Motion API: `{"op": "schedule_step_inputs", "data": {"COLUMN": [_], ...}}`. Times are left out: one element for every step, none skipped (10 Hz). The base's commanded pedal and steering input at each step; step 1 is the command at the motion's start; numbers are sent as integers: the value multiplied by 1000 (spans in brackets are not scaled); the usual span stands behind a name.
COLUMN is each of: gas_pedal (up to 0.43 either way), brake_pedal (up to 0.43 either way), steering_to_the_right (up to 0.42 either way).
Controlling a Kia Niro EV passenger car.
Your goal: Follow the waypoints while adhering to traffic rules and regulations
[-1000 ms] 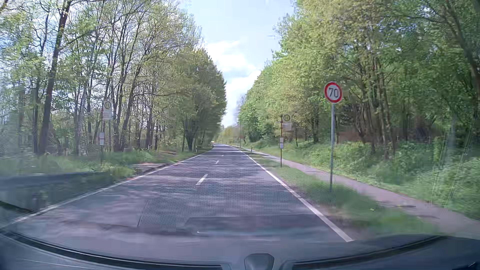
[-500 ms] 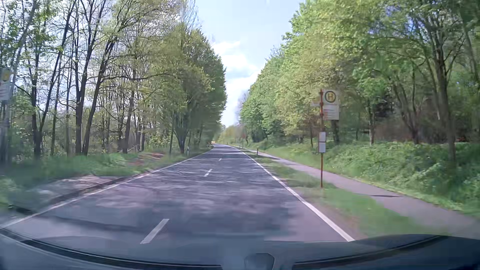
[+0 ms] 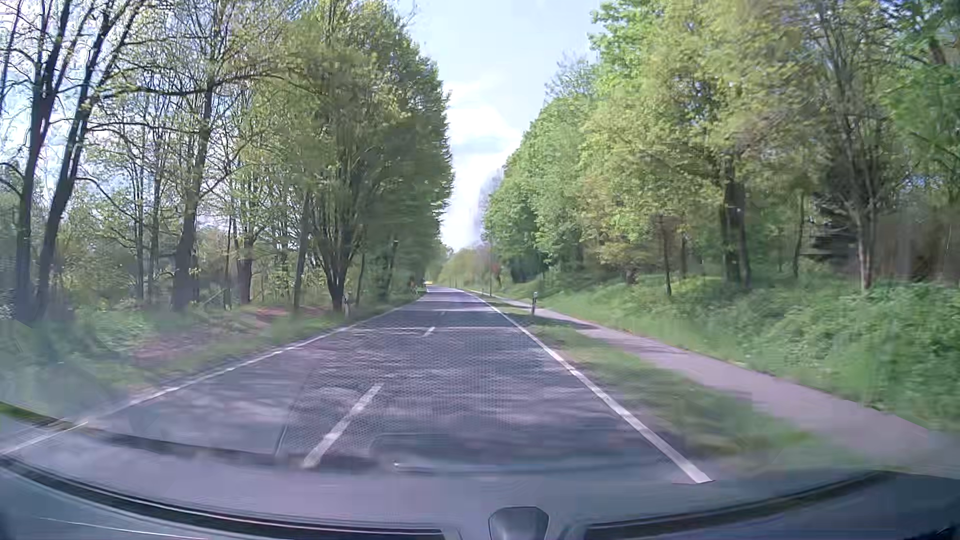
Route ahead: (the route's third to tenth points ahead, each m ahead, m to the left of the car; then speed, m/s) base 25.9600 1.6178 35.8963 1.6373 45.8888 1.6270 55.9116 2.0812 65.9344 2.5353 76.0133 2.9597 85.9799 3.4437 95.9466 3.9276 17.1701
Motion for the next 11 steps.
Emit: {"op": "schedule_step_inputs", "data": {"gas_pedal": [47, 47, 47, 47, 47, 47, 47, 47, 47, 47, 47], "brake_pedal": [0, 0, 0, 0, 0, 0, 0, 0, 0, 0, 0], "steering_to_the_right": [-6, -6, -6, -6, -5, -5, -5, -5, -5, -5, -5]}}
